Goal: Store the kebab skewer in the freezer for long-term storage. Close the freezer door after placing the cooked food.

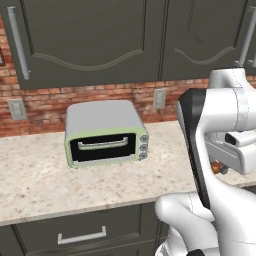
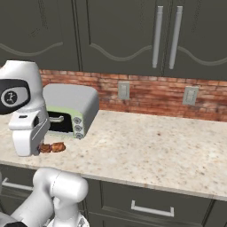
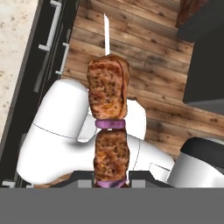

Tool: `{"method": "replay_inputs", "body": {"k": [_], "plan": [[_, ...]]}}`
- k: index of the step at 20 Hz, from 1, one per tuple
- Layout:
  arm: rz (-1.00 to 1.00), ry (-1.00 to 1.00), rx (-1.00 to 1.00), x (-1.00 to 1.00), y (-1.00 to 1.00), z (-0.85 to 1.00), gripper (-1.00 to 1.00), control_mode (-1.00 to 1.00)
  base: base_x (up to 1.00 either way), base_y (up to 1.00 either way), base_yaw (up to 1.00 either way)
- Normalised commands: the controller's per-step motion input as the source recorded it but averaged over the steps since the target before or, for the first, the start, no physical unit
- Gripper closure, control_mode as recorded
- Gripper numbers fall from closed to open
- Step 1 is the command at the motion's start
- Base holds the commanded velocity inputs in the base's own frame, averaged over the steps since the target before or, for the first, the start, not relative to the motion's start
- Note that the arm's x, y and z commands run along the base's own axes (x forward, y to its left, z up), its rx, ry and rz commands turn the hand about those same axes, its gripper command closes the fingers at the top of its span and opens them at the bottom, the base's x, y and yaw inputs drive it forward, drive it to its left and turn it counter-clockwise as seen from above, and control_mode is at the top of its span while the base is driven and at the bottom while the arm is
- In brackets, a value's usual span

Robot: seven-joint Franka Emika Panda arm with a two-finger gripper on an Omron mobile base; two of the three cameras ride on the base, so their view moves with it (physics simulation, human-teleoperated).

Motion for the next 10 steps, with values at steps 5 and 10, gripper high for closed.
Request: {"method": "replay_inputs", "body": {"k": [5,10], "plan": [[0.00,0.00,0.00,0.00,0.00,0.00,1.00,-1.00,0.00,0.00,0.00],[0.00,-0.01,0.00,0.00,-0.02,0.00,1.00,-1.00,0.00,0.00,0.00]]}}
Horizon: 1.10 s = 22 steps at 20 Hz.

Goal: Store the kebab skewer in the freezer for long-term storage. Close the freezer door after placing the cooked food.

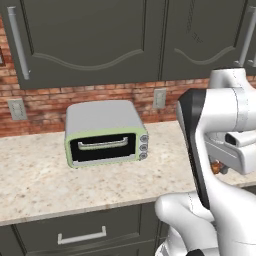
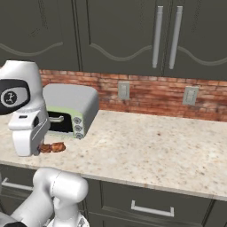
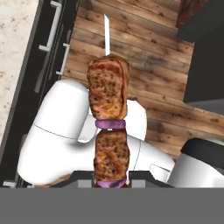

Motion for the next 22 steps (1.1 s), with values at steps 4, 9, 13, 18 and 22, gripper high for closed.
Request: {"method": "replay_inputs", "body": {"k": [4,9,13,18,22], "plan": [[0.00,0.00,0.00,0.00,0.00,0.00,1.00,1.00,-0.25,-0.06,-0.07],[0.00,0.00,0.00,0.00,0.00,0.00,1.00,1.00,-0.31,-0.24,-0.42],[0.00,0.00,0.00,0.00,0.00,0.00,1.00,1.00,-0.33,-0.19,-0.73],[0.00,0.00,0.00,0.00,0.00,0.00,1.00,1.00,-0.23,-0.19,-0.80],[0.00,0.00,0.00,0.00,0.00,0.00,1.00,1.00,-0.21,-0.14,-0.83]]}}
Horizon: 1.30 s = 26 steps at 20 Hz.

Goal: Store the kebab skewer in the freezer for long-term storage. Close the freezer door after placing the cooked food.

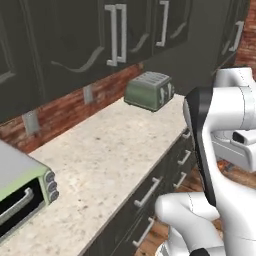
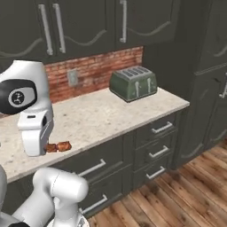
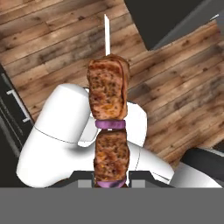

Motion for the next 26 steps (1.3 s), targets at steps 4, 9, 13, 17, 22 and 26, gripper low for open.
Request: {"method": "replay_inputs", "body": {"k": [4,9,13,17,22,26], "plan": [[0.00,0.00,0.00,0.00,0.00,0.00,1.00,1.00,-0.24,-0.08,-0.84],[0.00,0.00,0.00,0.00,0.00,0.00,1.00,1.00,-0.31,-0.09,-0.81],[0.00,0.00,0.00,0.00,0.00,0.00,1.00,1.00,-0.38,-0.06,-0.81],[0.00,0.00,0.00,0.00,0.00,0.00,1.00,1.00,-0.42,-0.06,-0.79],[0.00,0.00,0.00,0.00,0.00,0.00,1.00,1.00,-0.46,-0.02,-0.76],[0.00,0.00,0.00,0.00,0.00,0.00,1.00,1.00,-0.47,-0.02,-0.72]]}}
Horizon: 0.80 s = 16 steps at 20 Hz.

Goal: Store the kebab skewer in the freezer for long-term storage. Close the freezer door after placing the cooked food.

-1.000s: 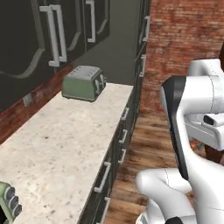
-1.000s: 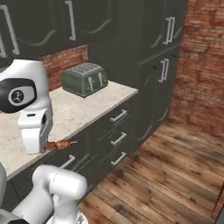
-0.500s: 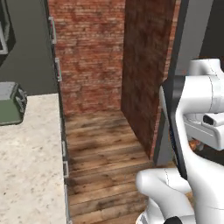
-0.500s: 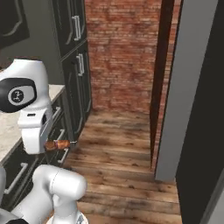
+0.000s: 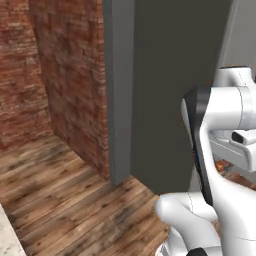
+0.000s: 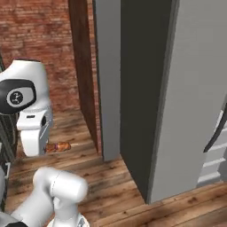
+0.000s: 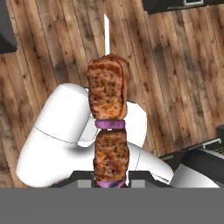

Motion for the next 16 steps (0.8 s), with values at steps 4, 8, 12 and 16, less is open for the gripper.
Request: {"method": "replay_inputs", "body": {"k": [4,8,12,16], "plan": [[0.00,0.00,0.00,0.00,0.00,0.00,1.00,1.00,-0.56,-0.19,-0.69],[0.00,0.00,0.00,0.00,0.00,0.00,1.00,1.00,-0.55,-0.26,-0.68],[0.00,0.00,0.00,0.00,0.00,0.00,1.00,1.00,-0.43,-0.19,-0.66],[0.00,0.00,0.00,0.00,0.00,0.00,1.00,1.00,-0.25,-0.12,-0.63]]}}
